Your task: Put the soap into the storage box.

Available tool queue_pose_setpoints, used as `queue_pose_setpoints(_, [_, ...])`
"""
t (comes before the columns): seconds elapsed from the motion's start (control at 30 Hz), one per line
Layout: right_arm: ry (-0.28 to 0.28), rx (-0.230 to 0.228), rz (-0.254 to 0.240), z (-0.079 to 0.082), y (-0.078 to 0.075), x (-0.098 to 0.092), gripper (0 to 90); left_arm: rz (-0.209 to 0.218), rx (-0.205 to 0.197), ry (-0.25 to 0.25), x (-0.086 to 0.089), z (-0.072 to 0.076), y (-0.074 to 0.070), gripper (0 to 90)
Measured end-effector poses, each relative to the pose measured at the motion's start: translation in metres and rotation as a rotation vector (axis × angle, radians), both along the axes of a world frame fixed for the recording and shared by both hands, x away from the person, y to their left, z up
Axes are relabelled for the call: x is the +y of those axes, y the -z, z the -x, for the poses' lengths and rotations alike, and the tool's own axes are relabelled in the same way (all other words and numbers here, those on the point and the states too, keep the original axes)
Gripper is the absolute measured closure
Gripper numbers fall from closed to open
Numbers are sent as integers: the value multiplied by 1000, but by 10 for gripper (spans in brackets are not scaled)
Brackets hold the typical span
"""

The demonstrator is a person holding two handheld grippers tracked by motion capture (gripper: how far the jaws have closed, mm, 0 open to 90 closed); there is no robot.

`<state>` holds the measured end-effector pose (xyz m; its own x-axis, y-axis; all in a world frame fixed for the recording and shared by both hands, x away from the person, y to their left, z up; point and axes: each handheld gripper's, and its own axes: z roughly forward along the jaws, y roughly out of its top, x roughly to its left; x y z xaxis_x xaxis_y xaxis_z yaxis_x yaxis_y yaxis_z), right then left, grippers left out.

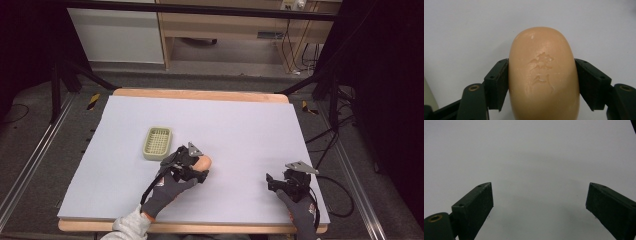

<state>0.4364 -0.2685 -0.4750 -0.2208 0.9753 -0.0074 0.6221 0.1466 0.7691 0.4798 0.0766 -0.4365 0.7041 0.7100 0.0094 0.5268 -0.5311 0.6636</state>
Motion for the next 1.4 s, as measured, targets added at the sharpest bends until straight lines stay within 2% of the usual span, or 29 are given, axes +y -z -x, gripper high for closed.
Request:
queue_pose_setpoints(0.23, [1, 1, -1, 0, 0, 0, 79, 20, -10, -9, 10, 3, -7, 311])
queue_pose_setpoints(0.5, [4, 0, -5, 1, 0, 1, 79, 19, -12, -31, 21, 4, -7, 311])
queue_pose_setpoints(0.73, [1, -5, -1, 1, -1, 0, 79, 16, -12, -48, 28, 1, -7, 311])
queue_pose_setpoints(1.4, [-3, -7, 2, 1, 0, 0, 79, 60, -29, -123, 56, -8, -19, 312])
